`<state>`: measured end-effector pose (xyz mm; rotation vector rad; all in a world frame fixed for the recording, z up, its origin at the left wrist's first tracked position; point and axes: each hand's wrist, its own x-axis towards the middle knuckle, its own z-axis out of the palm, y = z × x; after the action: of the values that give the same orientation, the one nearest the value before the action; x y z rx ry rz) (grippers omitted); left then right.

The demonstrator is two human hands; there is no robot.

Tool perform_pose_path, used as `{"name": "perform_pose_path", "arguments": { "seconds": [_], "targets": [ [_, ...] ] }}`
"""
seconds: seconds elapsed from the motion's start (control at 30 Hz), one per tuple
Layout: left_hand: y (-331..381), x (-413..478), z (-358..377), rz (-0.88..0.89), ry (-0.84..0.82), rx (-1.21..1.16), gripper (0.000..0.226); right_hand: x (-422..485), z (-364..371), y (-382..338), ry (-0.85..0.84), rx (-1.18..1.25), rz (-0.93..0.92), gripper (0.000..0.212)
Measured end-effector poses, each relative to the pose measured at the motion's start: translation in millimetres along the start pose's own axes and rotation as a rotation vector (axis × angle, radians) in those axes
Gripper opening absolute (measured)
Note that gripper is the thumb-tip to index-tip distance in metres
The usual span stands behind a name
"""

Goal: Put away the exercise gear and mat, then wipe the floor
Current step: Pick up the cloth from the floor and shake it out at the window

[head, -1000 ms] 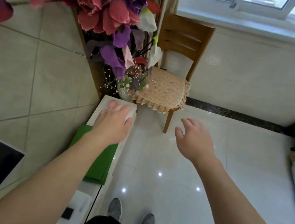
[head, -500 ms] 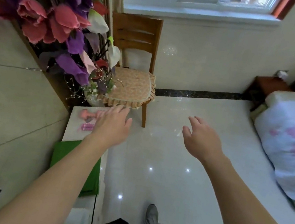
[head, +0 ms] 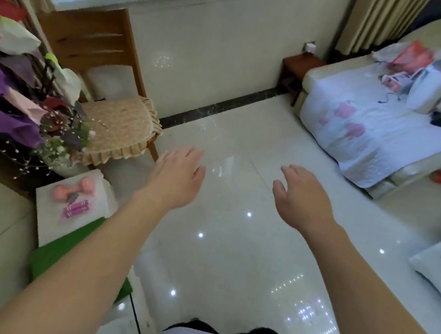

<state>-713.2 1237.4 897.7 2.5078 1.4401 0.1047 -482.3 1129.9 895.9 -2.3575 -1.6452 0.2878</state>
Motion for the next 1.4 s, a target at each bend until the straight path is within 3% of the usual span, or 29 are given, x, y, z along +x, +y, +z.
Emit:
{"name": "perform_pose_path", "arguments": {
  "seconds": [0.77,1.4],
  "targets": [
    [301,-47,103,0.255,-0.162,0.019,0.046,-184,-58,276,-0.006,0.076,0.312,0.044],
    [449,64,176,0.458,-0.221,0.059,0.046,-147,-76,431,-0.024,0.065,0.482,0.047]
  ]
}}
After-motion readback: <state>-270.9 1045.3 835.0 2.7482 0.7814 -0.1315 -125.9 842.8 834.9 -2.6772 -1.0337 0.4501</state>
